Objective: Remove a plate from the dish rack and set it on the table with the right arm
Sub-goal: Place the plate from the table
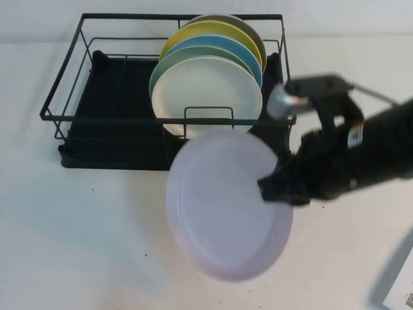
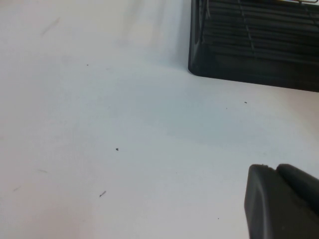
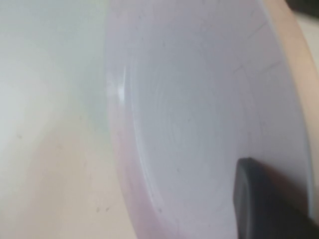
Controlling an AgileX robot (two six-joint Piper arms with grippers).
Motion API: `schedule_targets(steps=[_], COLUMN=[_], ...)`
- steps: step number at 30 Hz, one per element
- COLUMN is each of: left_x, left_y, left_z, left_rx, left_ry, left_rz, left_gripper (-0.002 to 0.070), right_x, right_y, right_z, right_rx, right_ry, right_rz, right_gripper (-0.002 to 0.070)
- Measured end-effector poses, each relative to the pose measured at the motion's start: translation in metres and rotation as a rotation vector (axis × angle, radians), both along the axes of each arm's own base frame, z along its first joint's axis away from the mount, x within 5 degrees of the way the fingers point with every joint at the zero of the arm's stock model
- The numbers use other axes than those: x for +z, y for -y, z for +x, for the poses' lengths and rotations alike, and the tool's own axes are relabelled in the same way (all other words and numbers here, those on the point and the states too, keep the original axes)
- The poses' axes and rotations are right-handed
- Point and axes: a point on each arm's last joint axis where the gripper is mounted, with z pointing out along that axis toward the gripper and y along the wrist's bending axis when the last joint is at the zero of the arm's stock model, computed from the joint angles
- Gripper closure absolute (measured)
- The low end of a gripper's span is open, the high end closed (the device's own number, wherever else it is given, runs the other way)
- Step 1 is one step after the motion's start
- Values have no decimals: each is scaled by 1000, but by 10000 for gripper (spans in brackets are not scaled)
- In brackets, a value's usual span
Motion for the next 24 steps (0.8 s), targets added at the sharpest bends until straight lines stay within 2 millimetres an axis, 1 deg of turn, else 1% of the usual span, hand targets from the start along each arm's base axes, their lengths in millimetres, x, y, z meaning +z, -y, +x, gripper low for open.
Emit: schedule_targets(steps=[4, 7, 10, 15, 17, 24], left_x=[0, 0, 0, 0, 0, 0], left_y=[0, 0, 0, 0, 0, 0], left_z=[0, 0, 0, 0, 0, 0], left_rx=[0, 0, 0, 0, 0, 0], left_ry=[0, 0, 0, 0, 0, 0], left_rz=[0, 0, 0, 0, 0, 0], left_gripper=[679, 679, 679, 679, 679, 679], right_x=[-40, -60, -69, -72, -77, -108], right_y=[-1, 0, 1, -2, -5, -18], right_z=[-17, -24, -27, -24, -22, -4], right_rx=[-58, -111, -150, -193, -202, -246], right_ry=[-106, -166, -187, -201, -211, -241], right_rz=[42, 81, 104, 150, 161, 187], right_gripper=[590, 590, 590, 590, 590, 590])
